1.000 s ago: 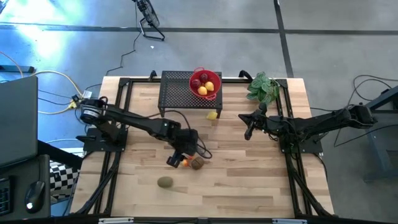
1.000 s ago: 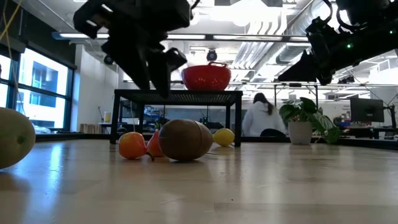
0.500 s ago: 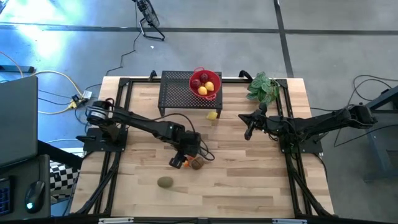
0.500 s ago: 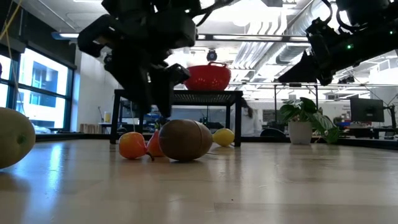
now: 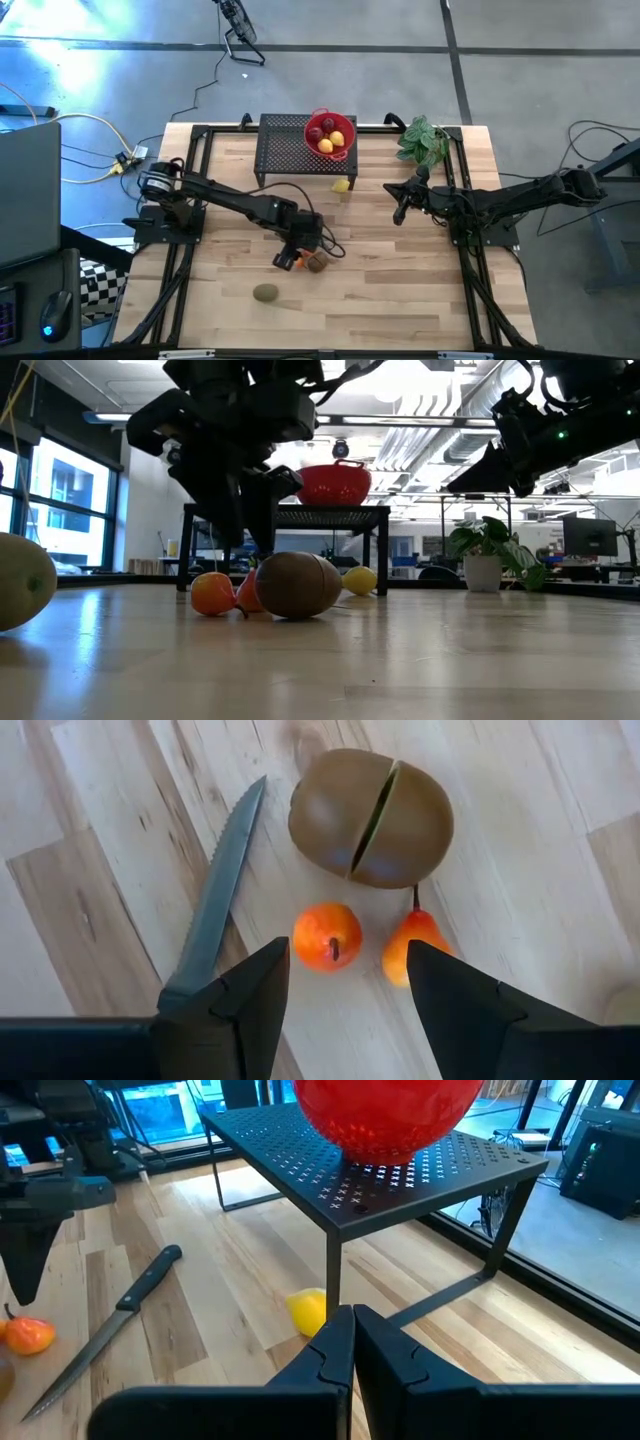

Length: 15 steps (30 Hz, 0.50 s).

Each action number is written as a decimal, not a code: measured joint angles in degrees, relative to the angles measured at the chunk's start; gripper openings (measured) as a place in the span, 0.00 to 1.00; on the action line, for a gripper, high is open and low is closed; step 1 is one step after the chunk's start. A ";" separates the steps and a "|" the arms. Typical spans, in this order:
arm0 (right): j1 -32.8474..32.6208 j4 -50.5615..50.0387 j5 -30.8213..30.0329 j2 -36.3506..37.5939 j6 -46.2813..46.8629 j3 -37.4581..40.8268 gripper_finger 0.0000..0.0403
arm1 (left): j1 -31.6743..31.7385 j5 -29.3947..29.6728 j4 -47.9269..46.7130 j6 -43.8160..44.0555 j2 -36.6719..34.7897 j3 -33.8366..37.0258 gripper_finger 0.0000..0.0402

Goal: Pick & Place Fruit
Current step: Put the top pear into the colander on the shelf

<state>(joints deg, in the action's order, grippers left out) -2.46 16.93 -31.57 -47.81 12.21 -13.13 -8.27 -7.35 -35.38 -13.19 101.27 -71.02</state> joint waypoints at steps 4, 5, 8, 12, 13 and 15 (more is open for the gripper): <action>0.01 -0.01 0.00 0.00 0.00 0.00 0.01 | 0.00 -0.02 1.25 0.01 0.79 0.00 0.50; 0.02 0.00 0.00 0.00 0.00 0.00 0.01 | 0.00 -0.10 1.46 0.02 0.83 0.00 0.50; 0.00 -0.02 0.00 0.00 0.00 0.00 0.01 | 0.00 -1.11 2.29 0.22 2.11 -0.13 0.50; 0.01 0.01 -0.01 0.00 0.00 0.00 0.01 | 0.00 -1.36 2.30 0.39 1.87 -0.11 0.50; 0.02 0.02 -0.02 0.02 0.00 0.00 0.01 | 0.00 -1.29 2.01 0.39 1.86 -0.11 0.50; 0.00 -0.07 0.00 0.00 0.00 0.00 0.01 | 0.01 -1.14 1.72 0.38 1.86 -0.07 0.50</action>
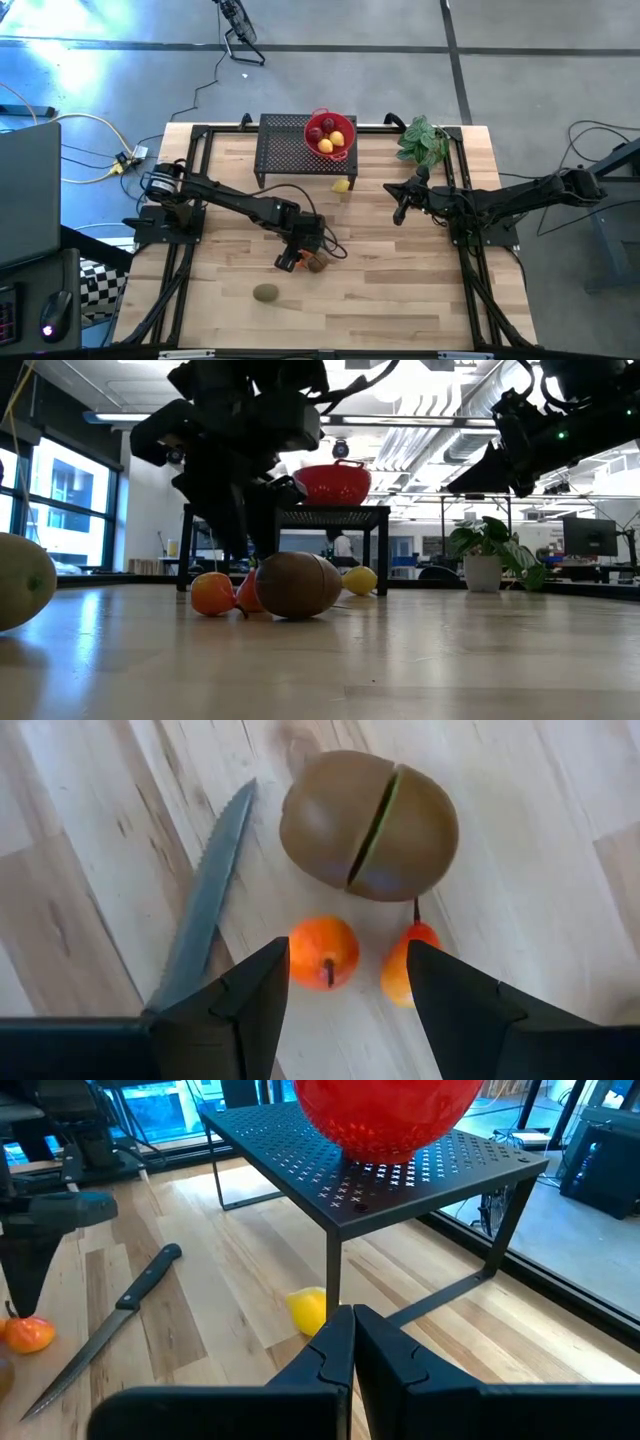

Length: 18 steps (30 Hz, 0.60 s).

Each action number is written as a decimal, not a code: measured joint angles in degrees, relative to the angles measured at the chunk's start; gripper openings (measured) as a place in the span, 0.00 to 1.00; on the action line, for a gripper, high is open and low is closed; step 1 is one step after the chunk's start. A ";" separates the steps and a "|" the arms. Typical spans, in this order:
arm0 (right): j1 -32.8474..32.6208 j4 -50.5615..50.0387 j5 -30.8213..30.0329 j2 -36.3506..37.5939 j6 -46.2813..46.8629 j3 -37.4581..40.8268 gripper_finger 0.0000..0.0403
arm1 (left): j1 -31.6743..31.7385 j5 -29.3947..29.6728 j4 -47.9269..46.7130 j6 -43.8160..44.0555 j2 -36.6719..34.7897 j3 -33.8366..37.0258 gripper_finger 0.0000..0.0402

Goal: Pick & Place Fruit
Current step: Put the top pear into the colander on the shelf

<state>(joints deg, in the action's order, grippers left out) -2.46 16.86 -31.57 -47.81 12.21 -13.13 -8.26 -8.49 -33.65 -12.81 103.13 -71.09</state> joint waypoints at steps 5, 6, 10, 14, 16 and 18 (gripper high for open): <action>0.00 0.04 0.00 0.02 0.00 0.00 0.01 | 0.01 -0.04 -0.06 -0.03 0.00 0.00 0.47; 0.02 0.03 0.00 0.02 0.00 0.00 0.01 | 0.01 -0.04 -0.01 -0.05 0.00 0.00 0.46; 0.02 0.02 0.00 0.02 0.00 0.00 0.01 | 0.01 -0.04 -0.05 -0.09 0.00 0.00 0.39; 0.02 0.02 0.00 0.02 0.00 0.00 0.01 | 0.01 -0.02 -0.06 -0.20 0.00 0.00 0.35; 0.00 0.04 0.00 0.02 0.00 0.00 0.01 | 0.01 -0.02 -0.08 -0.21 0.00 0.00 0.34; 0.01 0.03 0.00 0.02 0.00 0.00 0.01 | 0.01 -0.03 -0.07 -0.18 0.00 0.00 0.34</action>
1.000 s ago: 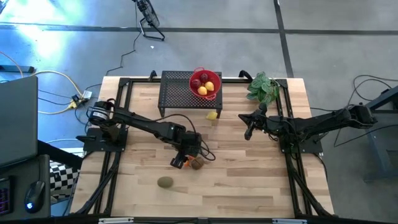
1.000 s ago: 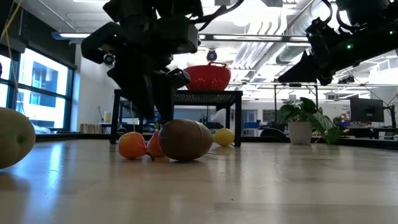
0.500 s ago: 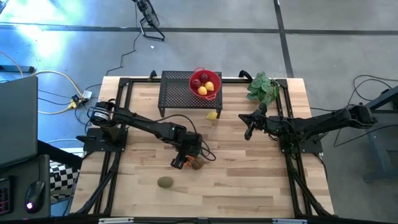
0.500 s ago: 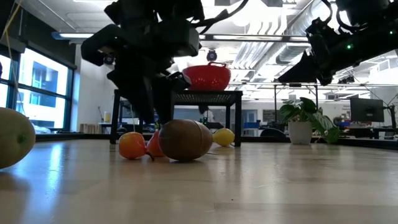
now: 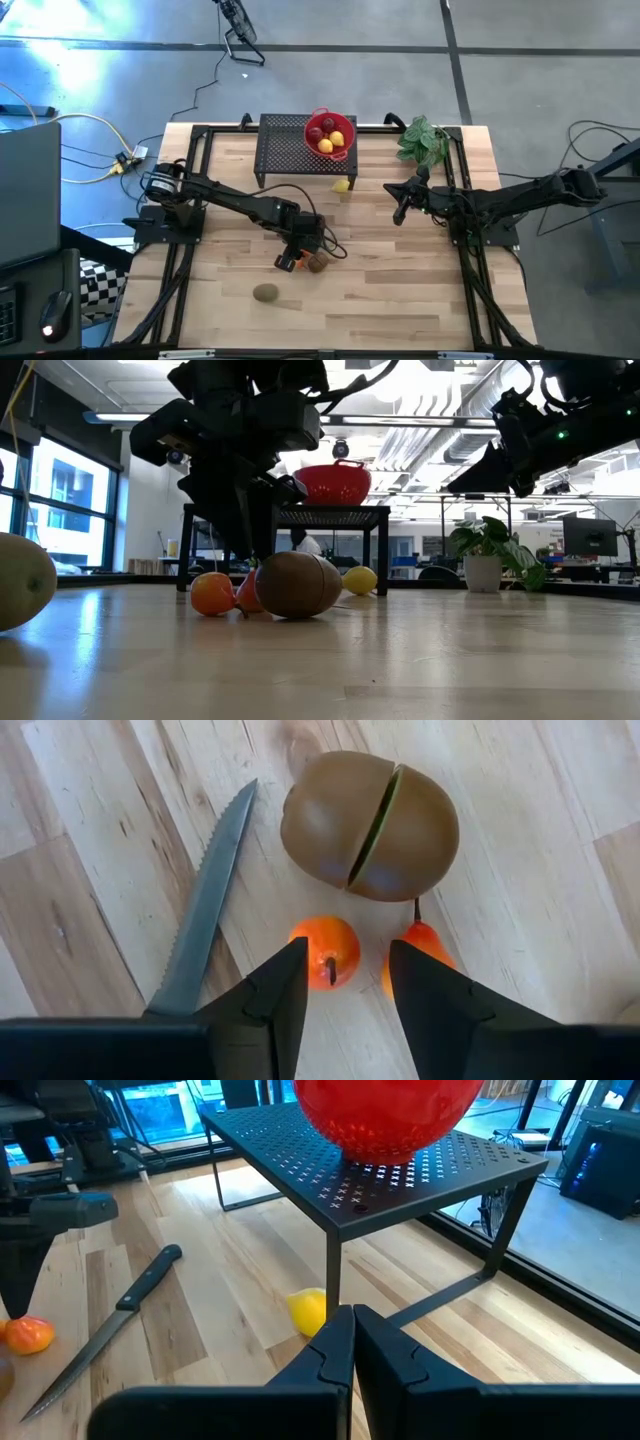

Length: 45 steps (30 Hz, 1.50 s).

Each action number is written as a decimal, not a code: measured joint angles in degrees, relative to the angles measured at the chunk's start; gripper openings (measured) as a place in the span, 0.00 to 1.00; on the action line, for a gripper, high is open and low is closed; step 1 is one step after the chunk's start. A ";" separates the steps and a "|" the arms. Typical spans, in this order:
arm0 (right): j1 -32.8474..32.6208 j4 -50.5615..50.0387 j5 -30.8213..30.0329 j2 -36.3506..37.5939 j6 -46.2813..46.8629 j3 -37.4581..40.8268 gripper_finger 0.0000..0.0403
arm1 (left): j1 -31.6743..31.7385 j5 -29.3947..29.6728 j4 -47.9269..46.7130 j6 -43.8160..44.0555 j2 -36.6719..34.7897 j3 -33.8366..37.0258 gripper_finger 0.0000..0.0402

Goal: Pick & Place Fruit
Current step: Put the top pear into the colander on the shelf

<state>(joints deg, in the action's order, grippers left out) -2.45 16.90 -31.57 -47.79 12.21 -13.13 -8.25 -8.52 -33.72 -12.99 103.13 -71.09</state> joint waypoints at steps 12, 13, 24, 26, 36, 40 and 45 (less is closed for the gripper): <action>-0.01 -0.01 0.00 0.00 0.00 0.00 0.01 | 0.00 0.07 0.19 -0.20 0.00 0.02 0.34; 0.00 0.01 0.00 0.00 0.00 0.00 0.01 | 0.00 0.08 0.20 -0.20 0.00 0.02 0.34; 0.01 -0.01 0.00 0.00 0.00 0.00 0.01 | 0.00 0.14 0.42 -0.20 0.02 0.02 0.34; 0.00 -0.01 0.00 0.00 0.00 0.00 0.01 | 0.00 0.14 0.57 -0.20 0.02 0.02 0.34; 0.01 0.01 0.03 0.00 0.00 0.00 0.01 | 0.04 1.91 0.12 -0.20 0.02 0.02 0.34; -0.01 0.00 0.22 0.00 0.52 0.00 0.01 | 0.04 2.24 -0.23 1.02 0.04 0.04 0.34; -0.01 0.01 0.24 0.00 1.46 0.00 0.01 | 0.04 2.24 -1.04 5.94 0.04 0.07 0.34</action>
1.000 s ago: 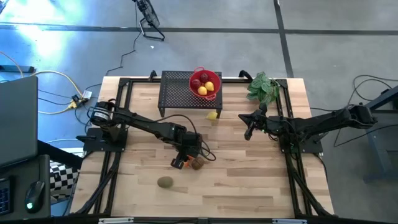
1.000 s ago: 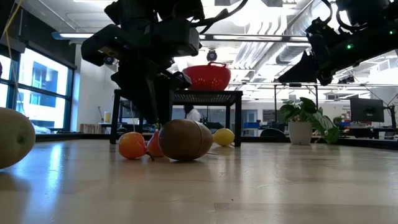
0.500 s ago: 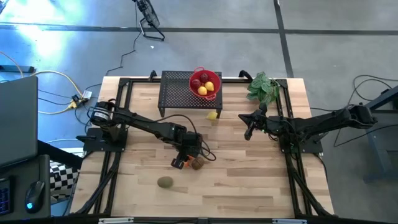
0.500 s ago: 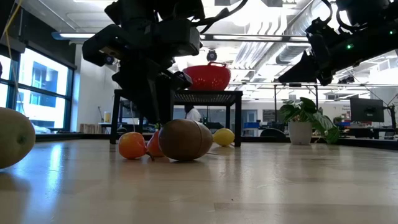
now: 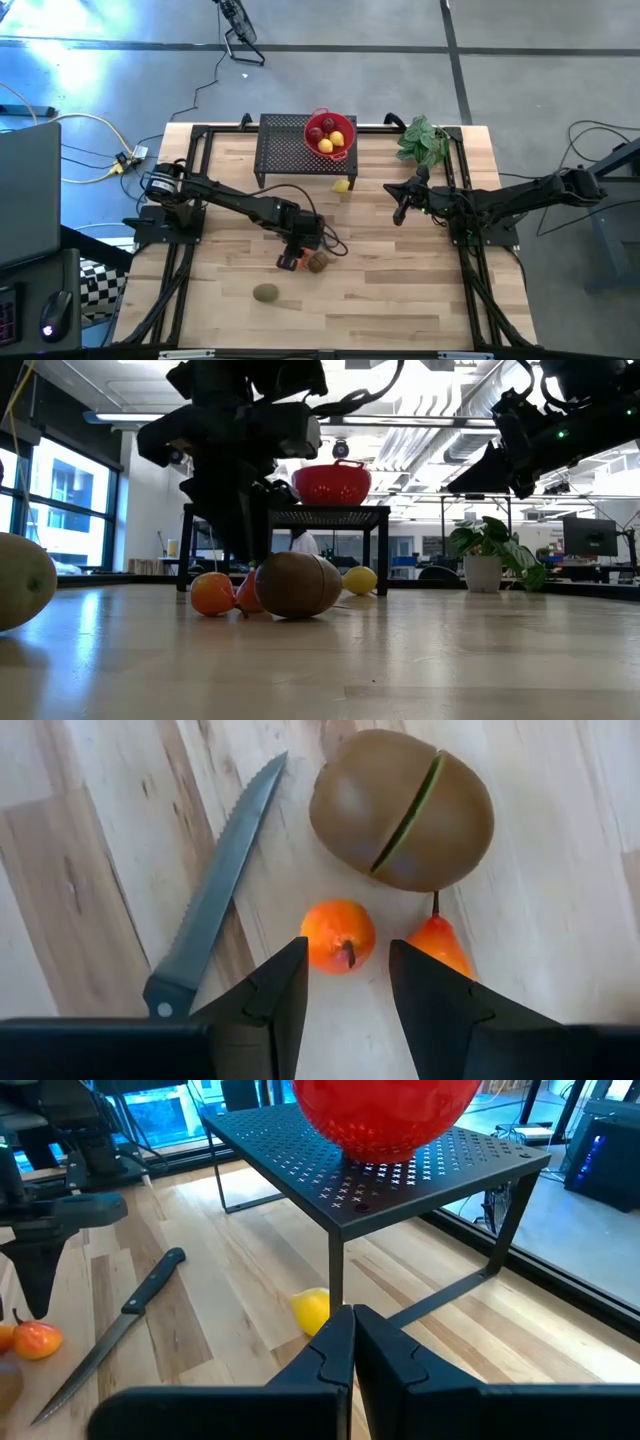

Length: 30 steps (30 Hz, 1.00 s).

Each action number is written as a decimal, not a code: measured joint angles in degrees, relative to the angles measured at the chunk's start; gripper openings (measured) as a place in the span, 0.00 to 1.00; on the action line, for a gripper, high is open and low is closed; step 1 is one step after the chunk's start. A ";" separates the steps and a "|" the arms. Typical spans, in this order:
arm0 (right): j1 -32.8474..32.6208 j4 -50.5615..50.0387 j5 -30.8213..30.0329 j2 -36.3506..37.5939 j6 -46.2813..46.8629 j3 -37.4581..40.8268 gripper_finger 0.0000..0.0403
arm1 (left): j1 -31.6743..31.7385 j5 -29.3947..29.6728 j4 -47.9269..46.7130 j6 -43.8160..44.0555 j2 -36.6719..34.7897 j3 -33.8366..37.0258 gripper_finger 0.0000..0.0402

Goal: Pick & Place Fruit
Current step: Put the top pear into the colander on the shelf

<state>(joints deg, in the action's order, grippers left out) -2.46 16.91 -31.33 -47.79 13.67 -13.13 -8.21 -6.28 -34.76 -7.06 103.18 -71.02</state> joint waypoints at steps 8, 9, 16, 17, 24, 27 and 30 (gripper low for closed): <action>0.00 -0.01 -0.02 0.00 -0.46 0.00 0.01 | -0.04 -0.02 2.31 4.09 0.02 0.00 0.34; 0.00 -0.02 -0.02 0.00 -0.49 0.00 0.01 | -0.04 -0.02 2.71 4.62 0.00 0.00 0.34; 0.00 -0.02 -0.02 0.00 -0.61 0.00 0.01 | -0.02 -0.07 2.47 10.88 0.02 0.00 0.34; 0.00 -0.02 -0.02 0.00 -0.61 0.00 0.01 | -0.02 -0.07 2.47 11.94 0.02 0.00 0.34; 0.00 -0.07 0.00 0.00 -0.61 0.00 0.01 | -0.04 -0.20 0.41 19.20 0.02 0.00 0.34; 0.00 -0.20 0.00 0.00 -0.61 0.00 0.01 | -0.07 0.37 -0.13 18.51 0.02 0.00 0.34; 0.00 -0.42 0.00 0.00 -0.61 0.00 0.01 | -0.07 1.74 0.56 17.93 0.02 0.00 0.34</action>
<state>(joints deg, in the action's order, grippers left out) -2.46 16.49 -31.33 -47.79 13.06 -13.13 -8.27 -4.55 -34.20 10.87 103.20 -71.02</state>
